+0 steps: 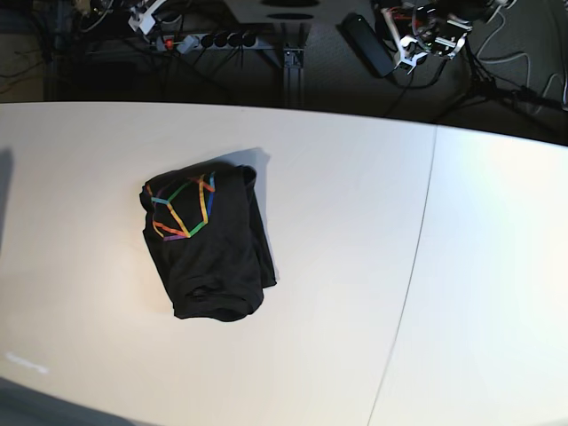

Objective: Fold the T-shirt properly

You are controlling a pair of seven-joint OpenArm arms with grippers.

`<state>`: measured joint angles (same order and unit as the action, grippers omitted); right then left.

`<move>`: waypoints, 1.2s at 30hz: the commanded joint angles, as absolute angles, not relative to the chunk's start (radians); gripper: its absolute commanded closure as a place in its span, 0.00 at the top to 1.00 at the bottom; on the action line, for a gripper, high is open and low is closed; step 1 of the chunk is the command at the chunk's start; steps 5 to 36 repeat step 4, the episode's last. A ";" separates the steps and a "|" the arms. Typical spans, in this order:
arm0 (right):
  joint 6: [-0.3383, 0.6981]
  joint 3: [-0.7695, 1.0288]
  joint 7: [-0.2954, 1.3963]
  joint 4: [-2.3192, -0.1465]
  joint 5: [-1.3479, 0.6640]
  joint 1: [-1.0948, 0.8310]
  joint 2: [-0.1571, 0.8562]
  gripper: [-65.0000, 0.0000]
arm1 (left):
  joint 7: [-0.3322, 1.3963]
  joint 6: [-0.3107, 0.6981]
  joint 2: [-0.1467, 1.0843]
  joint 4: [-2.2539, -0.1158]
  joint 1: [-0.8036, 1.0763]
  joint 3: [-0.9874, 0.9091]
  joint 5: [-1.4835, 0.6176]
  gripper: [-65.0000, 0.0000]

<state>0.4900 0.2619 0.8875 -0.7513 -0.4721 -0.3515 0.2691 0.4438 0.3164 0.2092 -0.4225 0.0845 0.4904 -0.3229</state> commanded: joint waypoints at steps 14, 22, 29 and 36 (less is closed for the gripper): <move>0.486 0.267 0.879 -0.752 -0.442 -0.238 0.234 0.00 | 0.440 0.300 0.157 -0.387 0.080 0.476 -0.299 0.00; 0.486 0.267 0.879 -0.752 -0.442 -0.238 0.234 0.00 | 0.440 0.300 0.157 -0.387 0.080 0.476 -0.299 0.00; 0.486 0.267 0.879 -0.752 -0.442 -0.238 0.234 0.00 | 0.440 0.300 0.157 -0.387 0.080 0.476 -0.299 0.00; 0.486 0.267 0.879 -0.752 -0.442 -0.238 0.234 0.00 | 0.440 0.300 0.157 -0.387 0.080 0.476 -0.299 0.00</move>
